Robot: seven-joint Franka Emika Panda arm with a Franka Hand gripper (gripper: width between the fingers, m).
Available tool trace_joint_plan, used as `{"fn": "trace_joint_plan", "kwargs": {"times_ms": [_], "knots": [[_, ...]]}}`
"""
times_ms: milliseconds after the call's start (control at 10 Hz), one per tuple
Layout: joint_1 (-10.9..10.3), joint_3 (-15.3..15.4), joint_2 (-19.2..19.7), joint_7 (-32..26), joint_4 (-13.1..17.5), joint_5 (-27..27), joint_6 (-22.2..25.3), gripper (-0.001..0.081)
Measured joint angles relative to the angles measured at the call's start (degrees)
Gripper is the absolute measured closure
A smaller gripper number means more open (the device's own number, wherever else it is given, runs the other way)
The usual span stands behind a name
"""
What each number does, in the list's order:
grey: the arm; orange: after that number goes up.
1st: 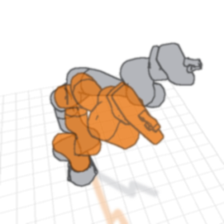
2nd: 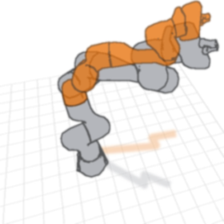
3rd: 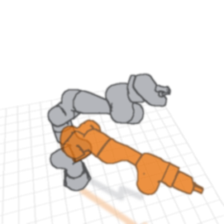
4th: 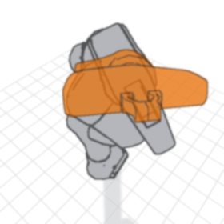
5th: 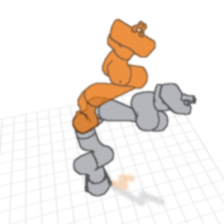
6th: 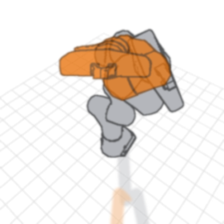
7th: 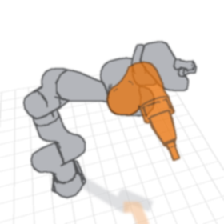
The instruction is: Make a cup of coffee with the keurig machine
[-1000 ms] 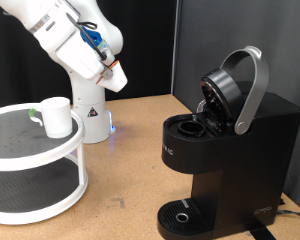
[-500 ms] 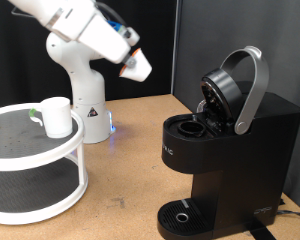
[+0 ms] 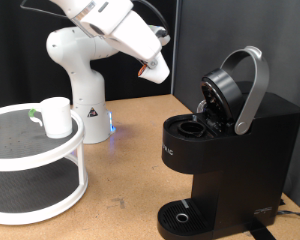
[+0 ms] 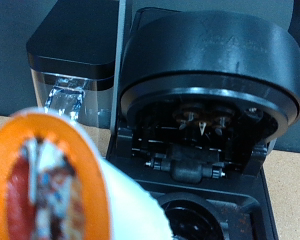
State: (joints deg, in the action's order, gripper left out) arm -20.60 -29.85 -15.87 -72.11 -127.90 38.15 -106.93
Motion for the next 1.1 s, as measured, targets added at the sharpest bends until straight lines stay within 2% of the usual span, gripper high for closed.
{"fn": "trace_joint_plan", "kwargs": {"times_ms": [200, 400, 800, 1100], "knots": [[0.0, 0.8, 0.5, 1.2, 0.8, 0.2, -0.5, 0.0718], [0.0, 2.0, 0.6, 3.5, 0.9, 0.2, -3.4, 0.0718], [-0.2, 2.6, 1.0, 2.7, 0.7, 0.5, -3.2, 0.0718], [-0.5, 6.0, 4.1, 5.2, 1.2, -2.6, -6.8, 0.0718]]}}
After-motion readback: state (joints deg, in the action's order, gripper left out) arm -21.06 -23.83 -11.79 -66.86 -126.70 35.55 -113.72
